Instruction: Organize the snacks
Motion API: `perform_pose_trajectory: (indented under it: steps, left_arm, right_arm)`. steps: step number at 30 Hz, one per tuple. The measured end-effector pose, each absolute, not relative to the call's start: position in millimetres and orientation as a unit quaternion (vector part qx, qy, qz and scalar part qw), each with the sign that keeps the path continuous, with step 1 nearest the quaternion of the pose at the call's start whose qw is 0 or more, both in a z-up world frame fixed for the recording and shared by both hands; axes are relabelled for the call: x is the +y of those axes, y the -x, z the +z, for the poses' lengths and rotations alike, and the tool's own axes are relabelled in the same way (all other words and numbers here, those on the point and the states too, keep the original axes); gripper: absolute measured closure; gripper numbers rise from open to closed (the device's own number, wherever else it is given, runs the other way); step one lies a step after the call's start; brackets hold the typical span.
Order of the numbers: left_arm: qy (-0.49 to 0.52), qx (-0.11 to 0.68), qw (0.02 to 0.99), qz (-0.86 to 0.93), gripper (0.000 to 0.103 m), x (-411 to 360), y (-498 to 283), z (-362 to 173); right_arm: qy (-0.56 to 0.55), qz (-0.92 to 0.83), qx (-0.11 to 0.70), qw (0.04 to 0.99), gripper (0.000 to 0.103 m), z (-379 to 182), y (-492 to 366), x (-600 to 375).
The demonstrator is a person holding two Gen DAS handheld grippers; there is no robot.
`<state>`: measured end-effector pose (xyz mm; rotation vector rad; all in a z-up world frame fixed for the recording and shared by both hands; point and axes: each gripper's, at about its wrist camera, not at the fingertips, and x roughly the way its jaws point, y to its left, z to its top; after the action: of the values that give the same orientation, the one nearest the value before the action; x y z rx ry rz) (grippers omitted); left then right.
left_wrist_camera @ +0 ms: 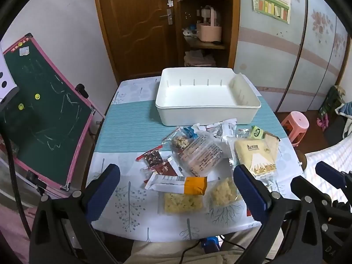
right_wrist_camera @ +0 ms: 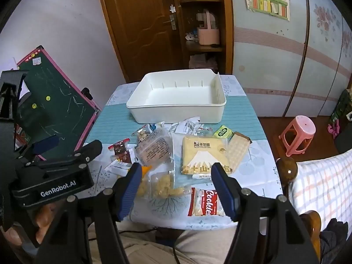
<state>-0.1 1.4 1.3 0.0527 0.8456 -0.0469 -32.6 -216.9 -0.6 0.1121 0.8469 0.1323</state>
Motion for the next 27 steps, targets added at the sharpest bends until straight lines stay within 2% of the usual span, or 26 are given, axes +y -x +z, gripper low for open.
perform_pose_trajectory:
  steps: [3, 27]
  left_arm:
    - [-0.050, 0.413, 0.909, -0.013, 0.001, -10, 0, 0]
    - [-0.042, 0.424, 0.904, -0.030, 0.001, -9, -16, -12]
  right_arm:
    - [-0.058, 0.065, 0.412, 0.907, 0.037, -3, 32, -218]
    - [-0.053, 0.076, 0.432, 0.897, 0.037, -18, 9, -213]
